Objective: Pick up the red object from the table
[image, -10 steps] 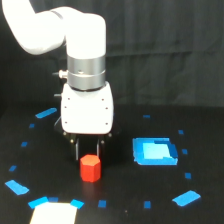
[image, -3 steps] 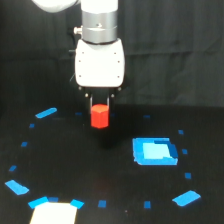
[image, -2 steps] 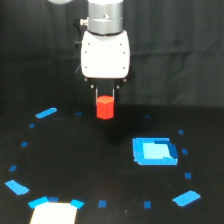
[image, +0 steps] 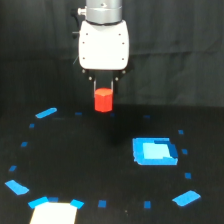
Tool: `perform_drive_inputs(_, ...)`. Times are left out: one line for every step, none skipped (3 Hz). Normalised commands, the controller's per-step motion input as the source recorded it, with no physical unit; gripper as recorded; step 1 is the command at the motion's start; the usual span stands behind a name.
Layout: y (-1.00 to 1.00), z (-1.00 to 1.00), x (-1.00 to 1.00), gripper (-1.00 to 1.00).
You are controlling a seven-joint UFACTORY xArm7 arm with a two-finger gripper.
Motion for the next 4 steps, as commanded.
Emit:
perform_drive_inputs(-0.58, 0.35, 0.23, -1.00)
perform_drive_inputs(0.04, 0.14, -0.38, -1.00)
perform_drive_inputs(-0.45, 0.45, 0.19, -0.95)
perform_drive_inputs(-0.46, 0.31, -0.22, -1.00)
